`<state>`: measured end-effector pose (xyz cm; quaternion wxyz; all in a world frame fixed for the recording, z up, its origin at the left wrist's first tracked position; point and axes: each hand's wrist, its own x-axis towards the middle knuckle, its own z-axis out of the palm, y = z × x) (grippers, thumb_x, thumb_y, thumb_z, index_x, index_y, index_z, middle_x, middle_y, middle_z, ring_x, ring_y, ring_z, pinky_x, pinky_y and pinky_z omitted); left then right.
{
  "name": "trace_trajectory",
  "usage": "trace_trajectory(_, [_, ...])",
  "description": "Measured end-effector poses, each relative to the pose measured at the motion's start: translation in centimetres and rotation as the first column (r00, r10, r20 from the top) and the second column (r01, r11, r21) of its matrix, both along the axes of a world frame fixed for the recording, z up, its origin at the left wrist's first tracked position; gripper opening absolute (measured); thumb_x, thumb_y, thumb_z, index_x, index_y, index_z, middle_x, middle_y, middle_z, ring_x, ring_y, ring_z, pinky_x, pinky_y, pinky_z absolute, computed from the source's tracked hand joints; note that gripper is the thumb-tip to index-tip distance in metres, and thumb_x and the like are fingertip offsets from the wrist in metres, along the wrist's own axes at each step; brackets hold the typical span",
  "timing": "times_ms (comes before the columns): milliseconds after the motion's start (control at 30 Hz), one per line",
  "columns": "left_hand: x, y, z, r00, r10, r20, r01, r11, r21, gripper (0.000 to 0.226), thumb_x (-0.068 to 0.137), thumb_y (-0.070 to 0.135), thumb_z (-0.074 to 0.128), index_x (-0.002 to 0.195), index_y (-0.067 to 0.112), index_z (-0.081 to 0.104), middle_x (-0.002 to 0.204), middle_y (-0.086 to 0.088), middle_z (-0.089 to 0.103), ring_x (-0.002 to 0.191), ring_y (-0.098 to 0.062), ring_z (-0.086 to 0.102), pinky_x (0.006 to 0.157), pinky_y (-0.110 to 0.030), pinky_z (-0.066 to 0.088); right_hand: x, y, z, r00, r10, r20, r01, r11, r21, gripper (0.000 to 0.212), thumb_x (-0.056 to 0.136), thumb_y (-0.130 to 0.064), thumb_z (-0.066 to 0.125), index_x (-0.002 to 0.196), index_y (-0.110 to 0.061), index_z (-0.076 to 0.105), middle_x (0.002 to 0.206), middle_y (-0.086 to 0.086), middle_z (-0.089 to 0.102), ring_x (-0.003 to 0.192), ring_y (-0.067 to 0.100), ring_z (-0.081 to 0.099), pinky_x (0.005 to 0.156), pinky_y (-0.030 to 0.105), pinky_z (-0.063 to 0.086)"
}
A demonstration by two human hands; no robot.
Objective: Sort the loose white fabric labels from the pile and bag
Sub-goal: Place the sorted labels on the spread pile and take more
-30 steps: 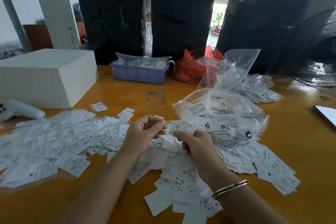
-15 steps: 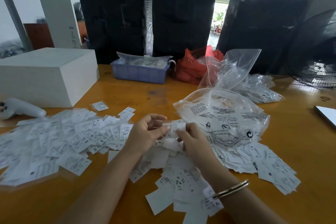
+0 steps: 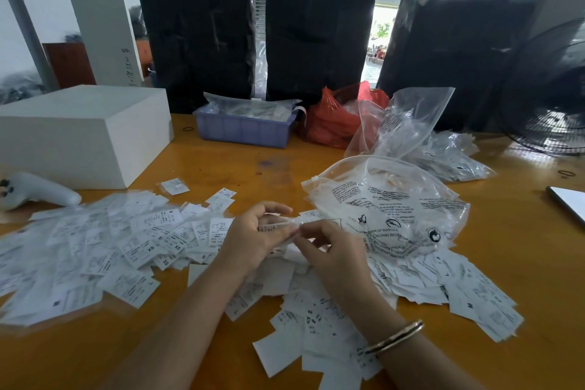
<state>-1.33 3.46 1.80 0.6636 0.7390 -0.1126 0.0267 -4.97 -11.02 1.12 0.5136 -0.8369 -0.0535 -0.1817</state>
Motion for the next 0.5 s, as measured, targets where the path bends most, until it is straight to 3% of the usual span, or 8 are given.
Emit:
trace_trajectory(67, [-0.1,0.1,0.1,0.999,-0.043,0.0,0.043,0.999,-0.008,0.024,0.066,0.04,0.077,0.088,0.037,0.068,0.086,0.007,0.074,0.081,-0.01,0.07,0.065,-0.023,0.054,0.3,-0.2,0.0,0.999,-0.036,-0.035,0.039,0.995,0.09,0.019,0.084,-0.018,0.07,0.082,-0.036,0.066,0.074,-0.016,0.067,0.07,-0.006,0.06,0.061,0.008,0.043])
trace_trajectory(167, [-0.1,0.3,0.1,0.996,-0.076,0.048,0.072,0.994,0.086,0.017,0.08,0.022,0.074,0.087,0.037,0.068,0.083,0.01,0.072,0.081,-0.007,0.067,0.066,-0.021,0.054,0.4,-0.7,0.1,0.997,-0.04,-0.061,0.044,0.996,0.074,0.022,0.085,-0.013,0.067,0.083,-0.035,0.07,0.078,-0.014,0.068,0.073,-0.003,0.059,0.065,0.009,0.044])
trace_trajectory(267, [0.0,0.7,0.2,0.991,0.062,0.121,-0.08,0.986,0.148,0.024,0.086,0.01,0.066,0.088,0.034,0.066,0.083,0.012,0.067,0.079,-0.002,0.064,0.064,-0.018,0.054,0.4,-1.0,0.2,0.999,-0.016,-0.039,0.017,0.999,0.043,0.024,0.088,-0.011,0.063,0.092,-0.033,0.071,0.083,-0.013,0.066,0.071,-0.005,0.054,0.064,0.01,0.043])
trace_trajectory(333, [0.4,1.7,0.6,0.952,0.228,0.204,-0.266,0.947,0.178,0.02,0.089,0.012,0.062,0.091,0.031,0.062,0.088,0.013,0.064,0.071,-0.006,0.062,0.052,-0.015,0.051,0.7,-1.5,0.4,0.999,-0.037,-0.027,0.039,0.997,0.069,0.023,0.091,-0.01,0.059,0.097,-0.03,0.069,0.084,-0.012,0.066,0.068,-0.003,0.054,0.06,0.011,0.042])
trace_trajectory(400, [1.1,3.3,0.6,0.844,0.409,0.347,-0.514,0.803,0.302,0.018,0.09,0.009,0.059,0.095,0.027,0.061,0.095,0.007,0.063,0.067,-0.006,0.057,0.043,-0.012,0.041,1.1,-2.3,0.9,0.996,-0.094,0.004,0.094,0.994,0.062,0.021,0.091,-0.01,0.057,0.098,-0.027,0.069,0.084,-0.011,0.066,0.067,0.0,0.053,0.057,0.012,0.041])
trace_trajectory(500, [1.8,5.5,0.0,0.704,0.568,0.427,-0.71,0.563,0.422,0.019,0.091,0.001,0.054,0.096,0.015,0.066,0.11,-0.01,0.06,0.081,-0.015,0.051,0.053,-0.013,0.034,1.9,-3.9,2.1,0.974,-0.205,0.097,0.2,0.978,0.059,0.02,0.091,-0.01,0.057,0.097,-0.026,0.067,0.085,-0.013,0.064,0.066,-0.002,0.053,0.056,0.007,0.042])
